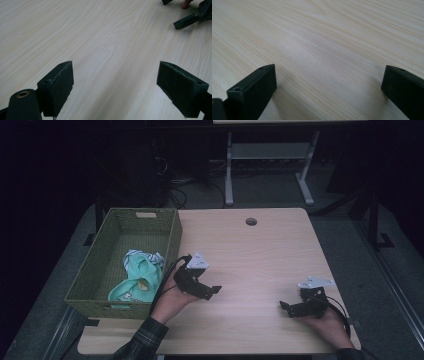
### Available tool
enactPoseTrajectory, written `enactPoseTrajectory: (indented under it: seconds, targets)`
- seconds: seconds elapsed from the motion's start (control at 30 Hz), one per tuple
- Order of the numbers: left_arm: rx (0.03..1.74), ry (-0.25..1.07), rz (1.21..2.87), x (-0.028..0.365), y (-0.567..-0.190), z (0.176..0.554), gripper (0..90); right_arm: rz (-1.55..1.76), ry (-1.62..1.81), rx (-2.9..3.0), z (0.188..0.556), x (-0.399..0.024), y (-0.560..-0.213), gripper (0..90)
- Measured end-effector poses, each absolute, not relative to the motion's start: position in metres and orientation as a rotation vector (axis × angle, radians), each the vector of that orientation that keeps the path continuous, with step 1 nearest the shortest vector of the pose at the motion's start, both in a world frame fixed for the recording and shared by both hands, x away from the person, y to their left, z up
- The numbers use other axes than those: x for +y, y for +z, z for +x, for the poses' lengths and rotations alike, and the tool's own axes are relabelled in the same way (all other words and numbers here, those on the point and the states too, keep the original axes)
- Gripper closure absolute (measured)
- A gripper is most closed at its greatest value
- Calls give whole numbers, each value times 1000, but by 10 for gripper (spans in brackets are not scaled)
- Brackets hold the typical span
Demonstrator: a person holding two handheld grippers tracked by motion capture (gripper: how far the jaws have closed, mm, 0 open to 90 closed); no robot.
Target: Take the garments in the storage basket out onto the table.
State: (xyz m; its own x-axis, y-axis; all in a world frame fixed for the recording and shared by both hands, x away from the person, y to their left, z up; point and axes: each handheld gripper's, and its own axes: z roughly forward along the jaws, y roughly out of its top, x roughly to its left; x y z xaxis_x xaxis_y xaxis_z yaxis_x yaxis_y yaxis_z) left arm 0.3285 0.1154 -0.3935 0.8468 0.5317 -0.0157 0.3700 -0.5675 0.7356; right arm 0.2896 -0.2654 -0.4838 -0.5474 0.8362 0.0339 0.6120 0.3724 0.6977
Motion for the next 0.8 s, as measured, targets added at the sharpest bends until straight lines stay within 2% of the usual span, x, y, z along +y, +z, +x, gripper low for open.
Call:
enactPoseTrajectory:
  seconds: [0.8]
  targets:
    - [623, 282, 2247, 119, -374, 336, 135, 1280, 963, 2299, 290, -266, -484, 0]
